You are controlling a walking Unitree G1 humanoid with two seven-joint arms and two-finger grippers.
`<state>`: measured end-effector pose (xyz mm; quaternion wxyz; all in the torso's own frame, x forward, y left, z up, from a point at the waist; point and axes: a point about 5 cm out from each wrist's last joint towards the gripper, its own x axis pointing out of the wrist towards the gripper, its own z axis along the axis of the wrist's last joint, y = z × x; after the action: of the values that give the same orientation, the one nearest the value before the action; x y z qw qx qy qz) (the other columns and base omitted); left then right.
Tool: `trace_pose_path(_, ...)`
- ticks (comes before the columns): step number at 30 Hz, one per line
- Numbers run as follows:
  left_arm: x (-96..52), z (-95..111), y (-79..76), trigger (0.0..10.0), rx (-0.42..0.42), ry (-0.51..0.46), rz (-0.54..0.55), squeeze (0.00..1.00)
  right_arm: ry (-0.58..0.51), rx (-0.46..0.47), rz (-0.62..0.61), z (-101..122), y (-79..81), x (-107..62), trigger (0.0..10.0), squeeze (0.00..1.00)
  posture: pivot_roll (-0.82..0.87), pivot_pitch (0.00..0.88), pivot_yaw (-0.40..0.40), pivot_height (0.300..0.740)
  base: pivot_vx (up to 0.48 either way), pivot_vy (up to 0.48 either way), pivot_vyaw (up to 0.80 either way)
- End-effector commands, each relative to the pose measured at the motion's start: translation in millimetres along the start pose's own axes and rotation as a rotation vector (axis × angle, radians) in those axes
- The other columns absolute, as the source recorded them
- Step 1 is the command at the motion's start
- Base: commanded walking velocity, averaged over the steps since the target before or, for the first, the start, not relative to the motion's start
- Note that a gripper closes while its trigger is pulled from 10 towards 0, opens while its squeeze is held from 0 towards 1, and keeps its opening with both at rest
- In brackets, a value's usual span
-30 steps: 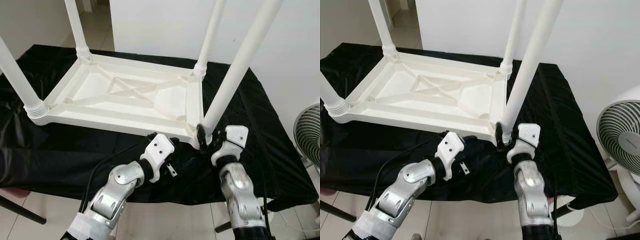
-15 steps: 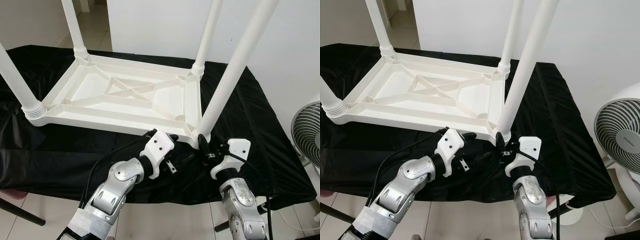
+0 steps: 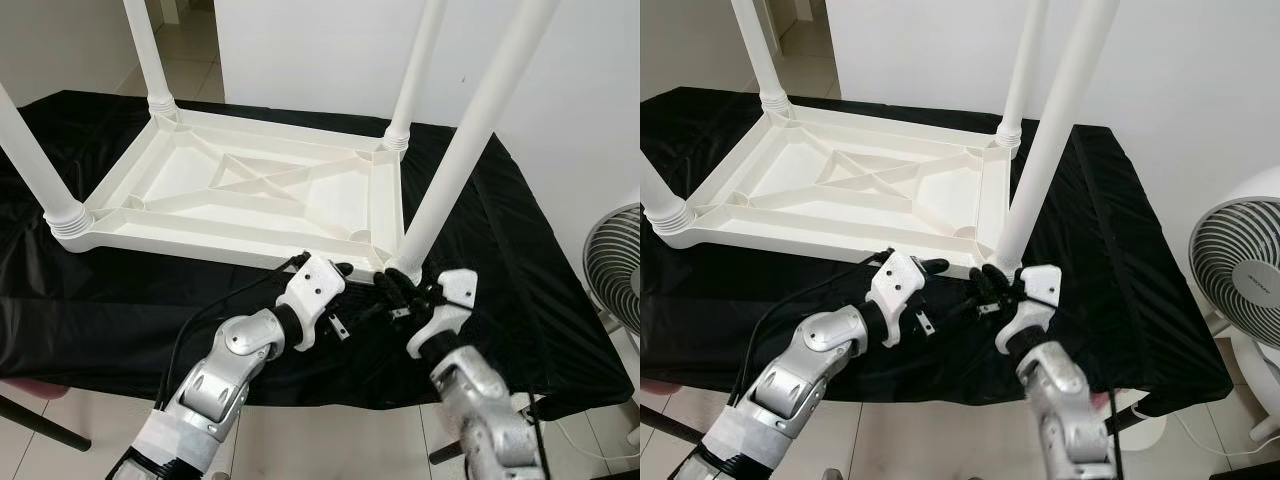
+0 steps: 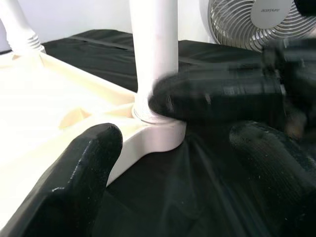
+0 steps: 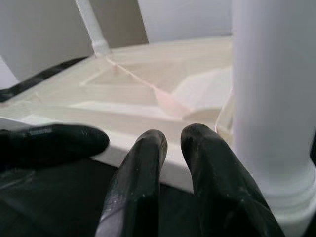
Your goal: Building children table
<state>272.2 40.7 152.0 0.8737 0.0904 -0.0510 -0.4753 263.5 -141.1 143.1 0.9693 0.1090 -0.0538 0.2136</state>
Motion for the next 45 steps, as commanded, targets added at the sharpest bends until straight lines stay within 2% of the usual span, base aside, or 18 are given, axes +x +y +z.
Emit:
trace_pose_path(1,0.1,-4,-0.3,10.0,0.003,0.016,-0.014,0.00,0.032,0.019,0.015,-4,-7.7,-1.3,10.0,0.00,0.07,0.062,-0.055,0.740,0.000,0.000,0.00)
trace_pose_path(4,-0.2,-4,0.1,10.0,0.005,0.017,-0.013,0.00,0.042,0.008,0.033,-3,-11.8,-0.5,10.0,0.00,0.07,0.063,-0.055,0.740,0.000,0.000,0.00)
trace_pose_path(8,-1.2,-4,2.0,10.0,0.006,0.019,-0.006,0.00,0.074,-0.049,0.071,3,-35.9,2.9,10.0,0.00,0.08,0.062,-0.055,0.740,0.000,0.000,0.00)
trace_pose_path(11,-0.9,-4,2.4,10.0,0.007,0.019,-0.005,0.00,0.080,-0.061,0.067,4,-41.4,3.8,10.0,0.00,0.08,0.062,-0.056,0.740,0.000,0.000,0.00)
trace_pose_path(14,-0.6,-4,3.2,10.0,0.011,0.019,-0.003,0.00,0.087,-0.080,0.060,7,-50.5,5.2,10.0,0.00,0.08,0.062,-0.056,0.740,0.000,0.000,0.00)
trace_pose_path(16,-0.3,-3,6.7,10.0,0.023,0.019,0.008,0.00,0.090,-0.099,0.040,10,-62.0,7.2,10.0,0.00,0.08,0.061,-0.053,0.740,0.000,0.000,0.00)
trace_pose_path(17,-0.3,-3,6.7,10.0,0.023,0.019,0.008,0.00,0.090,-0.099,0.040,10,-62.0,7.2,10.0,0.00,0.08,0.061,-0.053,0.740,0.000,0.000,0.00)
trace_pose_path(19,0.2,-4,14.5,10.0,0.047,0.036,0.039,0.00,0.085,-0.111,0.012,13,-73.0,9.4,10.0,0.00,0.08,0.060,-0.053,0.740,0.000,0.000,0.00)
trace_pose_path(21,0.6,-5,18.2,10.0,0.059,0.048,0.054,0.00,0.082,-0.115,0.003,15,-77.0,10.4,10.0,0.00,0.08,0.060,-0.052,0.740,0.000,0.000,0.00)
trace_pose_path(24,5.0,-16,46.7,10.0,0.138,0.174,0.213,0.00,0.034,-0.143,-0.093,21,-91.2,15.2,10.0,0.00,0.08,0.058,-0.054,0.740,0.000,0.000,0.00)
trace_pose_path(25,5.0,-16,46.7,10.0,0.138,0.174,0.213,0.00,0.034,-0.143,-0.093,21,-91.2,15.2,10.0,0.00,0.08,0.058,-0.054,0.740,0.000,0.000,0.00)
trace_pose_path(27,9.3,-16,63.0,10.0,0.141,0.214,0.303,0.00,0.003,-0.143,-0.165,21,-97.5,17.7,10.0,0.00,0.08,0.057,-0.054,0.740,0.000,0.000,0.00)
trace_pose_path(35,17.5,-17,80.7,10.0,0.119,0.248,0.395,0.00,-0.059,-0.112,-0.237,22,-102.4,20.5,10.0,0.00,0.08,0.057,-0.054,0.740,0.000,0.000,0.00)
trace_pose_path(38,23.3,-16,88.4,10.0,0.114,0.242,0.386,0.00,-0.087,-0.097,-0.183,21,-90.6,20.5,10.0,0.00,0.07,0.066,-0.051,0.740,0.000,0.000,0.00)
trace_pose_path(39,23.3,-16,88.4,10.0,0.114,0.242,0.386,0.00,-0.087,-0.097,-0.183,21,-90.6,20.5,10.0,0.00,0.07,0.066,-0.051,0.740,0.000,0.000,0.00)
trace_pose_path(42,27.7,-15,91.2,10.0,0.132,0.253,0.351,0.00,-0.083,-0.081,-0.137,14,-77.2,17.0,10.0,0.00,0.06,0.073,-0.047,0.740,0.000,0.000,0.00)
trace_pose_path(44,27.7,-15,91.2,10.0,0.132,0.253,0.351,0.00,-0.083,-0.081,-0.137,14,-77.2,17.0,10.0,0.00,0.06,0.073,-0.047,0.740,0.000,0.000,0.00)
trace_pose_path(45,29.9,-17,93.3,10.0,0.144,0.274,0.335,0.00,-0.083,-0.077,-0.125,11,-70.2,14.4,10.0,0.00,0.05,0.079,-0.038,0.740,0.000,0.000,0.00)
